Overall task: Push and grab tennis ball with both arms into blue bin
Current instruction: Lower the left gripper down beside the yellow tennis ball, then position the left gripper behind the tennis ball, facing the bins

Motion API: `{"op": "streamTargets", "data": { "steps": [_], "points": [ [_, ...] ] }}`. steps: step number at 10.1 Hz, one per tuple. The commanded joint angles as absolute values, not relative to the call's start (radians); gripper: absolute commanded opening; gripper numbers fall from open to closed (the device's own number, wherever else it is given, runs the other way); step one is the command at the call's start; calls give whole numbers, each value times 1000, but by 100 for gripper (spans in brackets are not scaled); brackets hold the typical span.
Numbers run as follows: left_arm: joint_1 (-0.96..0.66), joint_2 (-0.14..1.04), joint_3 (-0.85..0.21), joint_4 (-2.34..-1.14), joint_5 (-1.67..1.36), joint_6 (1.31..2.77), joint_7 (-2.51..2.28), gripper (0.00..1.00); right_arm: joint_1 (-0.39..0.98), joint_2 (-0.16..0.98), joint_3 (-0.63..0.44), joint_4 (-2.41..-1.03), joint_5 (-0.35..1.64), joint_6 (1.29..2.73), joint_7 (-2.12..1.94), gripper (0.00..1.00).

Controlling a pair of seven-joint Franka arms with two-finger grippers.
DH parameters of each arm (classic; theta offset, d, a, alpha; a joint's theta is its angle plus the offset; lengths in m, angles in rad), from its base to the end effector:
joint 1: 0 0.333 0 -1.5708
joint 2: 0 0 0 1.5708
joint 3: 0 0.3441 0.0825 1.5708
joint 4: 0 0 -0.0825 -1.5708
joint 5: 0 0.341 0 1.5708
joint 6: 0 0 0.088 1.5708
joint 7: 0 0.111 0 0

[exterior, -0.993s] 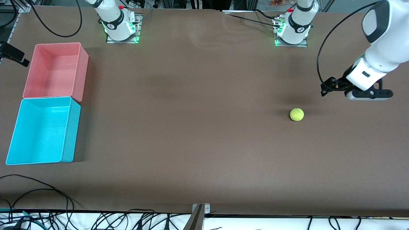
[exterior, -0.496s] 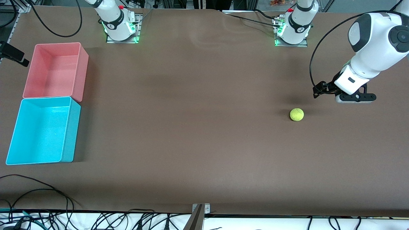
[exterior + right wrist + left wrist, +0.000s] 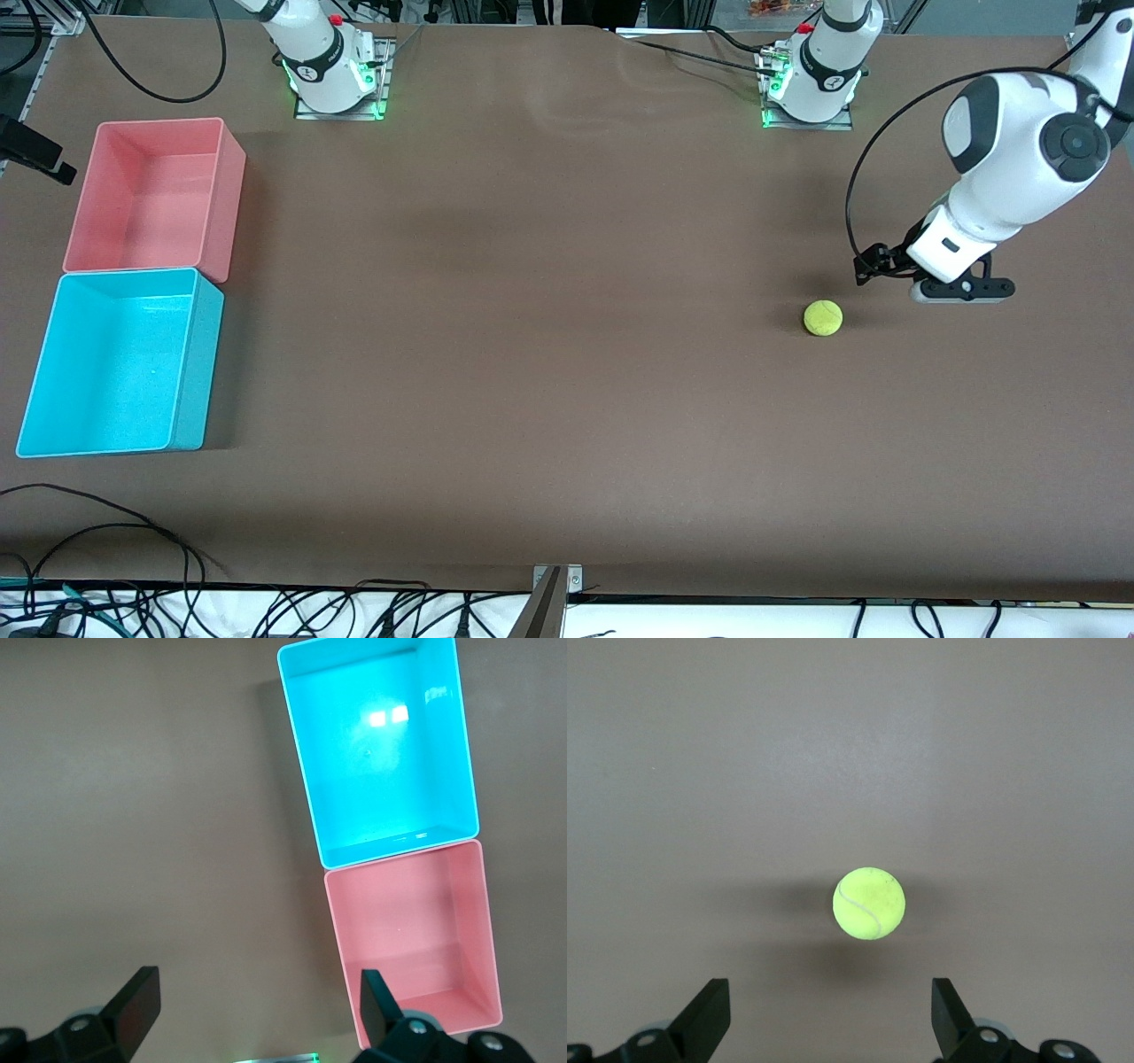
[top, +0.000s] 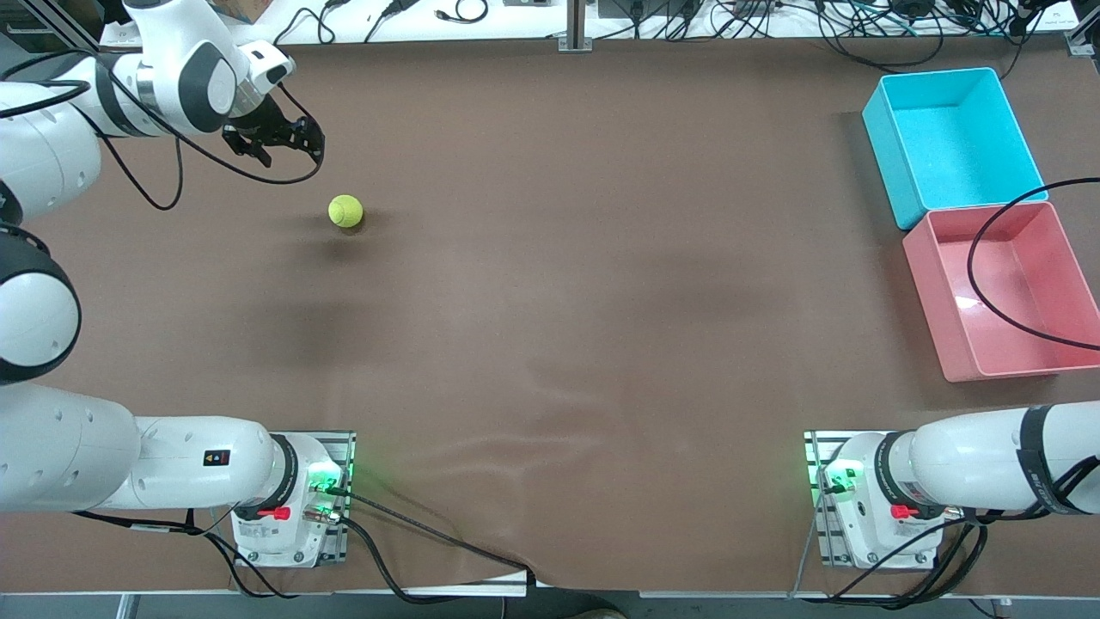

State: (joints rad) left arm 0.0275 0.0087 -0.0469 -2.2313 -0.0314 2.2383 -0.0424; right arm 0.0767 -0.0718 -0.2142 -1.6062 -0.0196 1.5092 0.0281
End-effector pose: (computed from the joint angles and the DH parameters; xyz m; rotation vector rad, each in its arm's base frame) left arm 0.4918 -0.0105 0.4184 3.1159 0.0662 -0.0038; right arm 0.4756 -0.0729 0.6630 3.1277 -0.2599 -0.0424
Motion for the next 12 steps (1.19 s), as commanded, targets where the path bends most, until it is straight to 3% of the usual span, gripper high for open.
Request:
{"op": "streamTargets", "data": {
  "steps": [1, 4, 6, 8, 9, 12],
  "points": [
    [35, 72, -52, -2235, -49, 2299, -37, 98, 74, -71, -215, -1583, -5, 1488, 17, 100],
    [31, 165, -54, -2230, -49, 2316, -49, 70, 72, -71, -218, -1583, -5, 1493, 17, 100],
    [15, 169, -54, -2232, -45, 2315, -35, 38, 72, -63, -215, -1585, -6, 1493, 18, 100],
    [9, 167, -55, -2230, -40, 2316, -34, 22, 69, -49, -216, -1585, -8, 1519, 18, 100],
    [-6, 163, -57, -2230, -34, 2315, -20, 0, 71, -32, -216, -1585, -18, 1543, 18, 100],
    [17, 163, -52, -2232, -48, 2362, 466, 0, 68, -2, -216, -1585, -20, 1623, 20, 100]
  ]
}}
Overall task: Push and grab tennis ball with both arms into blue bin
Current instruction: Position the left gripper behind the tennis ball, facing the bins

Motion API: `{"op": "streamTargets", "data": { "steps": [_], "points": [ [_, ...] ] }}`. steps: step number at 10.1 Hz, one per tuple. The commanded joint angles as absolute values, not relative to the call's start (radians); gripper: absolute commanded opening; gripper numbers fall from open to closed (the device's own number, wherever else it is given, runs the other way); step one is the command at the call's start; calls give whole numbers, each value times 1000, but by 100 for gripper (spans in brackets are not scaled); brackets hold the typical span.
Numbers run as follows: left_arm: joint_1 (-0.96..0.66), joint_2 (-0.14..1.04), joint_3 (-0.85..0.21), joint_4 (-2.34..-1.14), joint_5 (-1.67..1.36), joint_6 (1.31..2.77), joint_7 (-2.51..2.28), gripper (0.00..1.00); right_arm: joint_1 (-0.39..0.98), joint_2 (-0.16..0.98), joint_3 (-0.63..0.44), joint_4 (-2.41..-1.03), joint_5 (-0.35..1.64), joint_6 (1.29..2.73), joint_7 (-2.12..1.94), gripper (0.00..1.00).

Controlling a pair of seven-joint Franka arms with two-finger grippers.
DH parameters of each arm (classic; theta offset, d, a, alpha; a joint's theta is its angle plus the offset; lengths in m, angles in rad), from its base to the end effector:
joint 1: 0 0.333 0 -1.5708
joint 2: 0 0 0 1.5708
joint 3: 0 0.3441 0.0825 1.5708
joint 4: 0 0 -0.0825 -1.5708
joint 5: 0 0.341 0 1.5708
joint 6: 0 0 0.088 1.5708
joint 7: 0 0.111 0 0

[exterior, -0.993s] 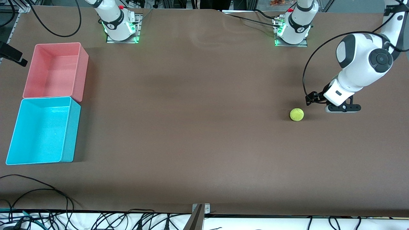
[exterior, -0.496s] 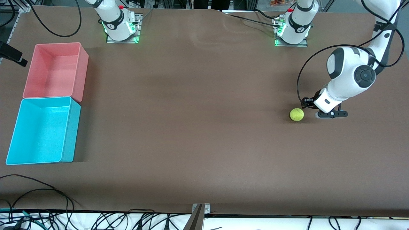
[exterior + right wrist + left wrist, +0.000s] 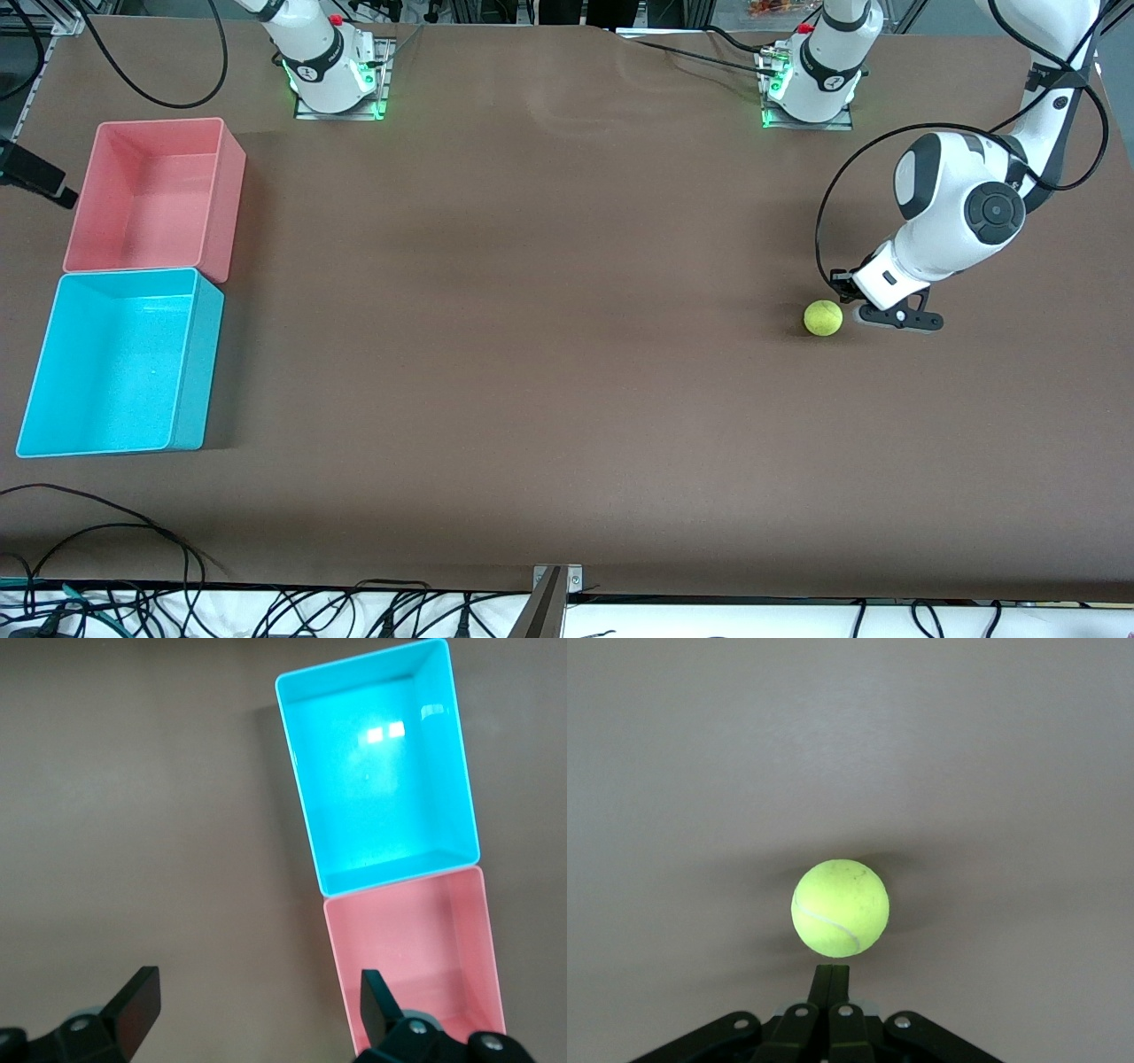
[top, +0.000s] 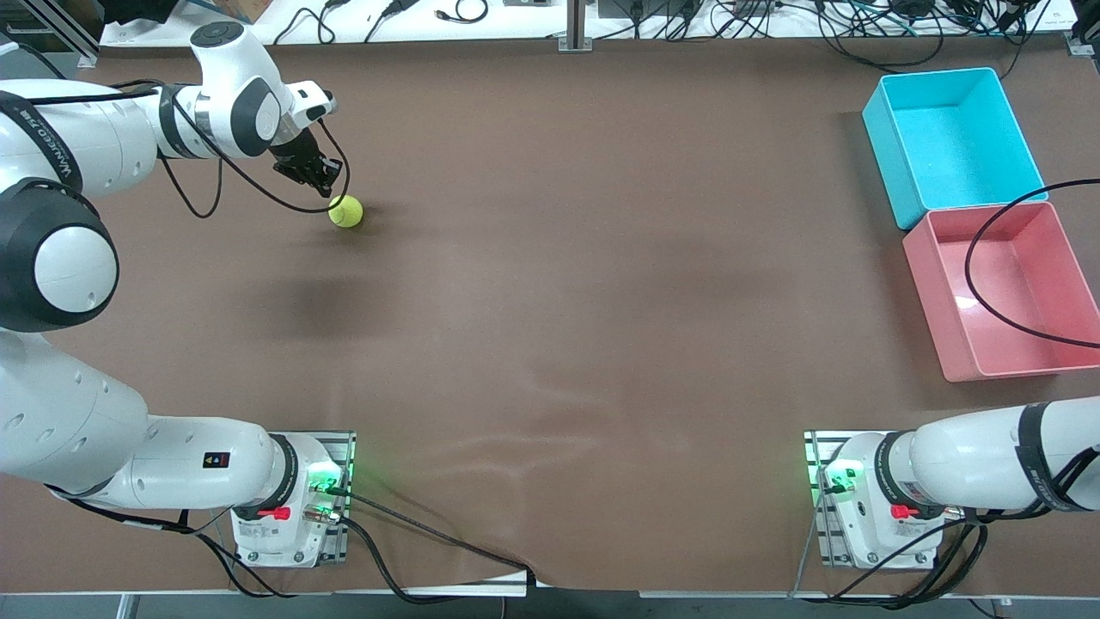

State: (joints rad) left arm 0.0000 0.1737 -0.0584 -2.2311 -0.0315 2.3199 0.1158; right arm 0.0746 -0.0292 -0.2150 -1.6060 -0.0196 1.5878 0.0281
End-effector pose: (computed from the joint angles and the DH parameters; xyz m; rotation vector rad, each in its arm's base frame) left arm 0.5084 -0.0298 0.3426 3.0953 -0.2346 -0.1301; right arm 0.4978 -0.0745 0.6495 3.1166 -0.2627 0.0150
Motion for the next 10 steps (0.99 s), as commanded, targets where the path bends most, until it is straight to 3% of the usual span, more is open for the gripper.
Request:
{"op": "streamTargets", "data": {
  "steps": [1, 8, 10],
  "points": [
    [18, 166, -52, -2233, -48, 2367, 614, 0, 67, 9, -216, -1585, -20, 1637, 23, 100],
    [61, 167, -51, -2263, -35, 2381, 1188, 0, 69, 35, -232, -1585, -15, 1651, 20, 100],
    [75, 192, -48, -2263, -35, 2452, 1396, 0, 71, 40, -230, -1585, -18, 1651, 20, 100]
  ]
}}
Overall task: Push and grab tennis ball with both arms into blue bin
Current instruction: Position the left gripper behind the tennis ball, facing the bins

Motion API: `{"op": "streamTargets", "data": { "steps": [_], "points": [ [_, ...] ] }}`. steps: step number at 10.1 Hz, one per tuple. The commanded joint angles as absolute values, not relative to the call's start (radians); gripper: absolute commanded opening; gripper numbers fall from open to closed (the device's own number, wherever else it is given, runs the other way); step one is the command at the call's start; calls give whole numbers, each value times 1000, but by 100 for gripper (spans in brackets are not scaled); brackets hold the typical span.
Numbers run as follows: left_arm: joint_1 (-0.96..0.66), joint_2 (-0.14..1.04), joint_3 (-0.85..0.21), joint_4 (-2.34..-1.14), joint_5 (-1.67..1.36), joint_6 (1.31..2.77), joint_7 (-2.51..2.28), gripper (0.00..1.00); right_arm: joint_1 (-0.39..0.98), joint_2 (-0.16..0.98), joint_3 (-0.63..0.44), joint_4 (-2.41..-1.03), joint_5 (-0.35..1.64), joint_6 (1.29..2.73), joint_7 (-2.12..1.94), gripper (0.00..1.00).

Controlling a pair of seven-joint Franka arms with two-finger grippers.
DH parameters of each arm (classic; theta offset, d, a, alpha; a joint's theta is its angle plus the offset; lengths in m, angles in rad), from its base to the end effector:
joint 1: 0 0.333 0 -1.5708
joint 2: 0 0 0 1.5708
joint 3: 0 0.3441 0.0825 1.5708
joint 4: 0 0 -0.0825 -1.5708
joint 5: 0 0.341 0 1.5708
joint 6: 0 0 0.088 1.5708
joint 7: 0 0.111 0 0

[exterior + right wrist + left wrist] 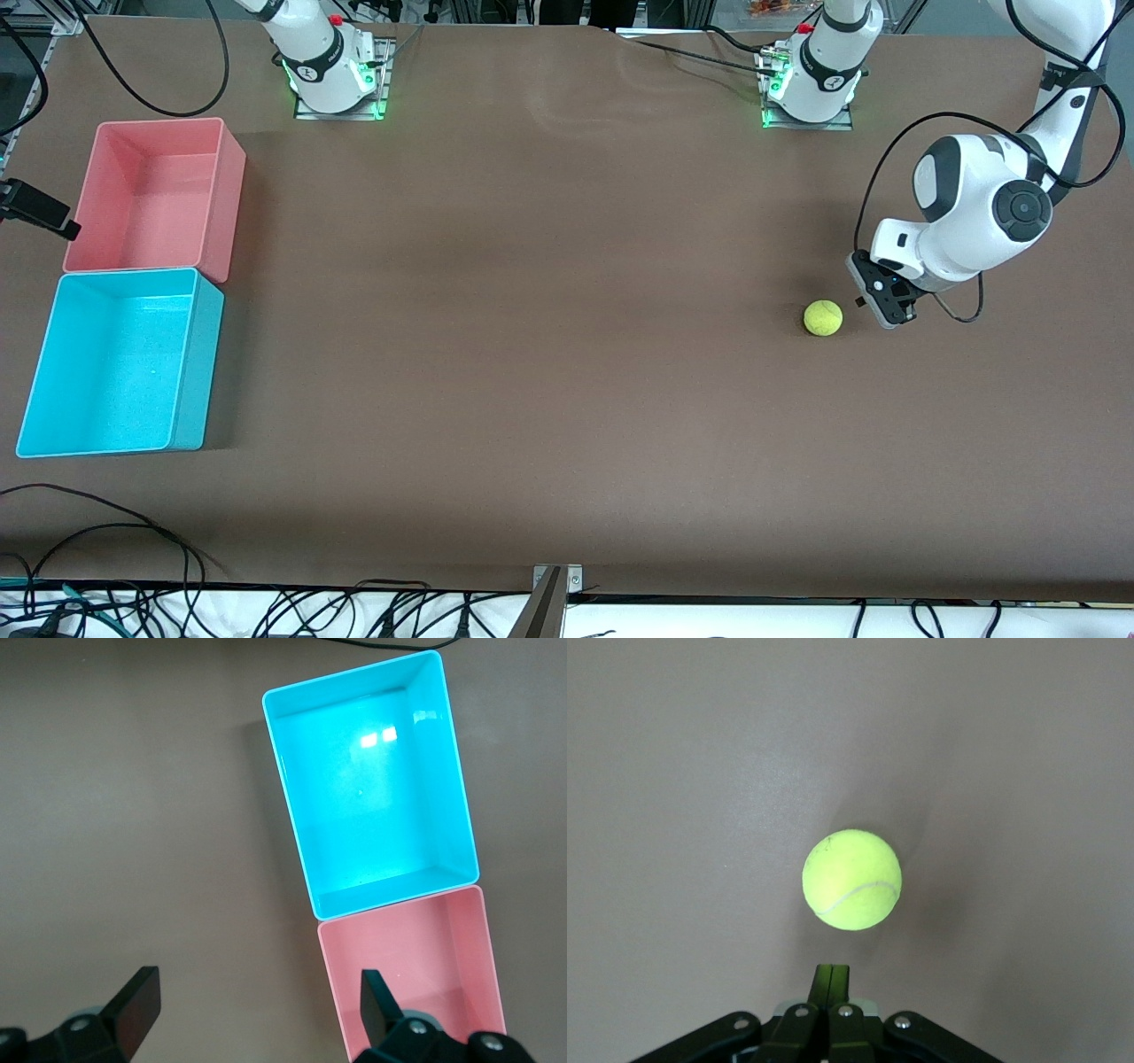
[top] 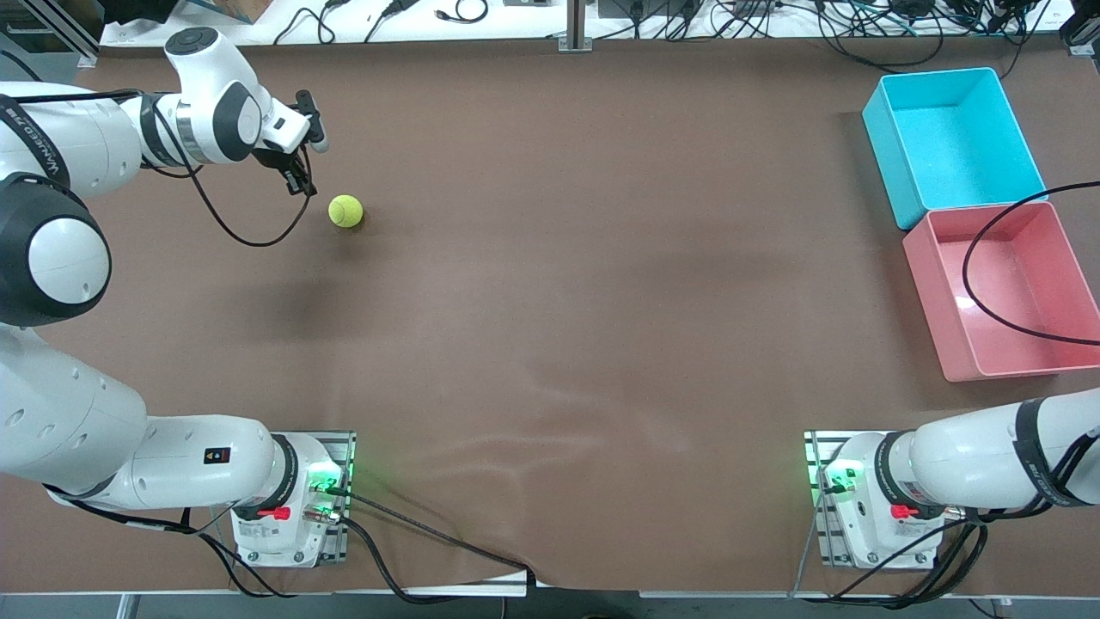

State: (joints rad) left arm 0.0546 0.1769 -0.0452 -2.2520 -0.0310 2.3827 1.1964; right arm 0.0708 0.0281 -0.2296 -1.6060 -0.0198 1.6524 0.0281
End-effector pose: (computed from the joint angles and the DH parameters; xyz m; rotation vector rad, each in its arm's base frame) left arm 0.5099 0.0048 0.3383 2.5830 -1.6988 -0.0335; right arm 0.5208 -0.0835 0.6265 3.1008 -0.2882 0.0269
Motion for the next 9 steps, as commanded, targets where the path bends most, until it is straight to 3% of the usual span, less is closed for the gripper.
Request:
{"op": "streamTargets", "data": {
  "steps": [1, 9],
  "points": [
    [77, 202, -48, -2263, -34, 2465, 1463, 0, 71, 43, -230, -1585, -17, 1651, 20, 100],
    [121, 333, -46, -2264, -35, 2537, 1605, 0, 83, 32, -187, -1582, -6, 1609, 25, 100]
  ]
}}
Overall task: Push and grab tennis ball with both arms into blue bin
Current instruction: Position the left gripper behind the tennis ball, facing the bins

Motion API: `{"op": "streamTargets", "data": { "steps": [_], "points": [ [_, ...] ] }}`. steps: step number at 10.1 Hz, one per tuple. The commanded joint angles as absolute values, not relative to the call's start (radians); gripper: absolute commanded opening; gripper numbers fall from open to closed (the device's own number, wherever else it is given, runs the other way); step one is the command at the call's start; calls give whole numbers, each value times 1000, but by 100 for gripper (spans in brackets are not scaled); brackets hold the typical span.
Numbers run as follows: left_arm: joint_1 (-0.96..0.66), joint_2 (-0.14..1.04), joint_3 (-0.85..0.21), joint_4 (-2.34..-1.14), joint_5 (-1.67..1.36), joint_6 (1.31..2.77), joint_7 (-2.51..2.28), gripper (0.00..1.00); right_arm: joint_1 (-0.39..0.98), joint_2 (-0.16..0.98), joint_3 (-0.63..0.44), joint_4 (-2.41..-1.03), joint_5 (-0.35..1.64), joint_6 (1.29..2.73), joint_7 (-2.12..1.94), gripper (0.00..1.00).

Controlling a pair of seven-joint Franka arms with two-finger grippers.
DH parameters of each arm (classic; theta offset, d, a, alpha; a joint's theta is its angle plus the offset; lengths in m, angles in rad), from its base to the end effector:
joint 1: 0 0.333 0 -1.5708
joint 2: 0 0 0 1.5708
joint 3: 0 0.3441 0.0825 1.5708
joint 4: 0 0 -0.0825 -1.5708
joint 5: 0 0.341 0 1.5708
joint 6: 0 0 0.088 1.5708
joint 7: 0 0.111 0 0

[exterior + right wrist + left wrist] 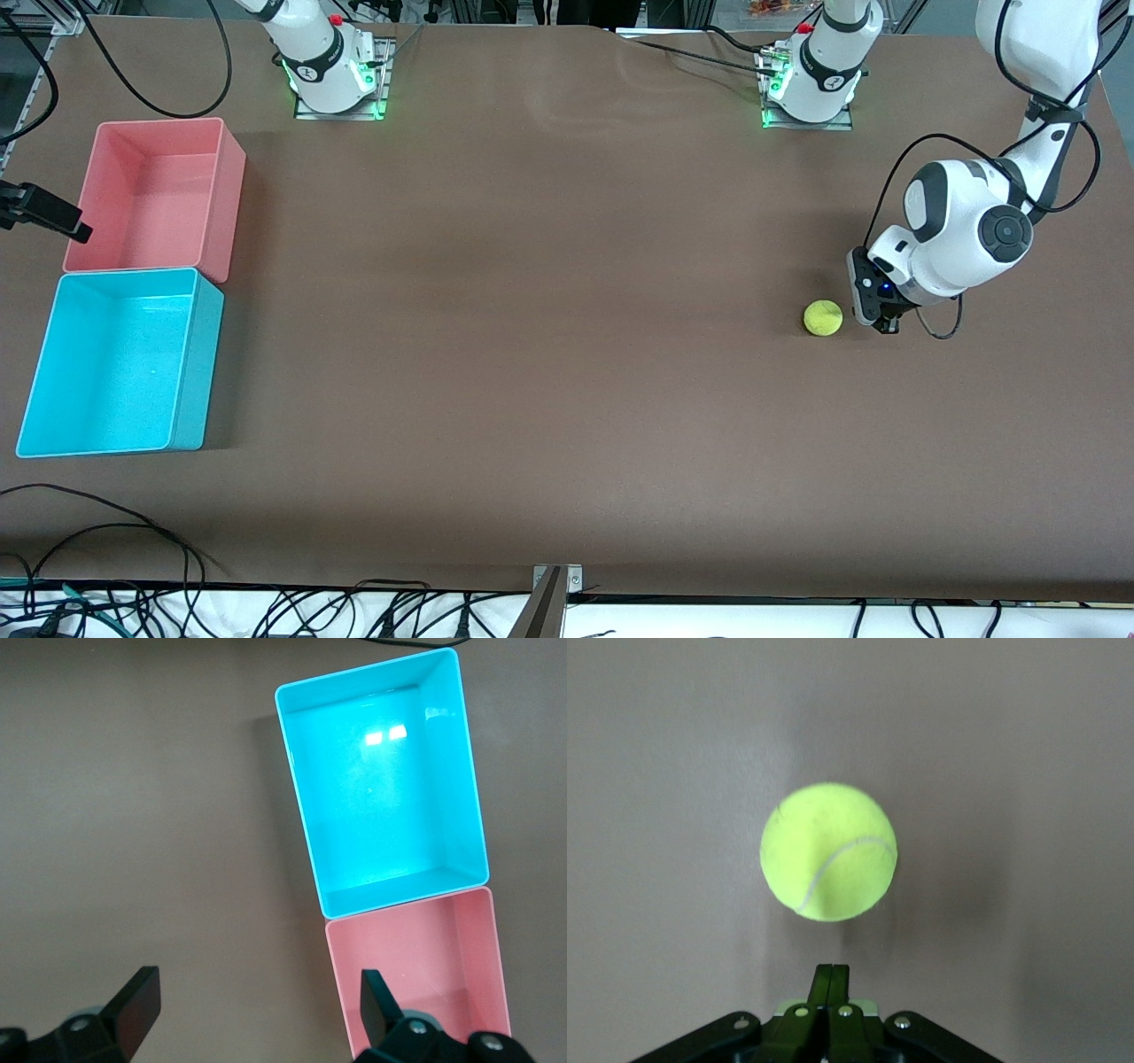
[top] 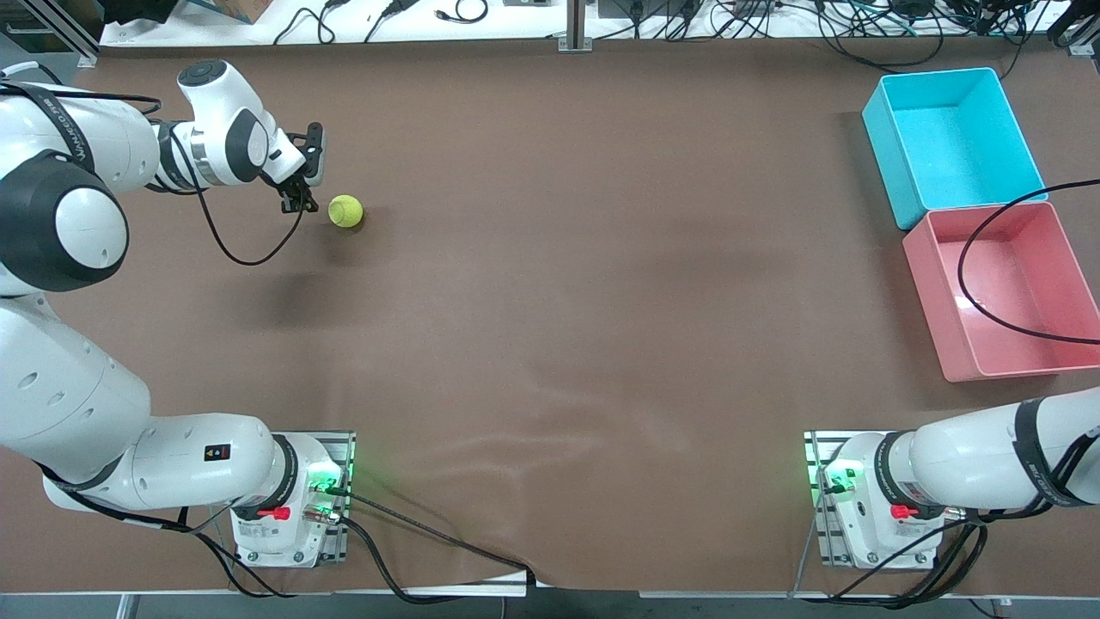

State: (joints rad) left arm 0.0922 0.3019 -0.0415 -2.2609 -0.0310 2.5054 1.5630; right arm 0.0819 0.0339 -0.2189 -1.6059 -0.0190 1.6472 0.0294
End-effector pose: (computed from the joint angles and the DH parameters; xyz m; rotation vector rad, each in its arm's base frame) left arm 0.5175 0.0267 0.2809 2.2684 -2.0824 -0.0276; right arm 0.5237 -0.0720 0.6230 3.1043 -0.2565 0.0106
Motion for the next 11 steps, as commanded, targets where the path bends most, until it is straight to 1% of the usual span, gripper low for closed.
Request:
{"op": "streamTargets", "data": {
  "steps": [1, 2, 4, 11],
  "points": [
    [120, 334, -46, -2263, -37, 2537, 1605, 0, 83, 40, -161, -1566, -8, 1620, 18, 100],
    [120, 351, -48, -2257, -46, 2539, 1605, 0, 83, 43, -143, -1542, -5, 1608, 28, 100],
    [118, 382, -48, -2255, -49, 2592, 1605, 0, 83, 35, -138, -1532, -5, 1551, 29, 100],
    [107, 406, -48, -2250, -44, 2629, 1601, 0, 84, 35, -135, -1532, -3, 1549, 29, 100]
  ]
}}
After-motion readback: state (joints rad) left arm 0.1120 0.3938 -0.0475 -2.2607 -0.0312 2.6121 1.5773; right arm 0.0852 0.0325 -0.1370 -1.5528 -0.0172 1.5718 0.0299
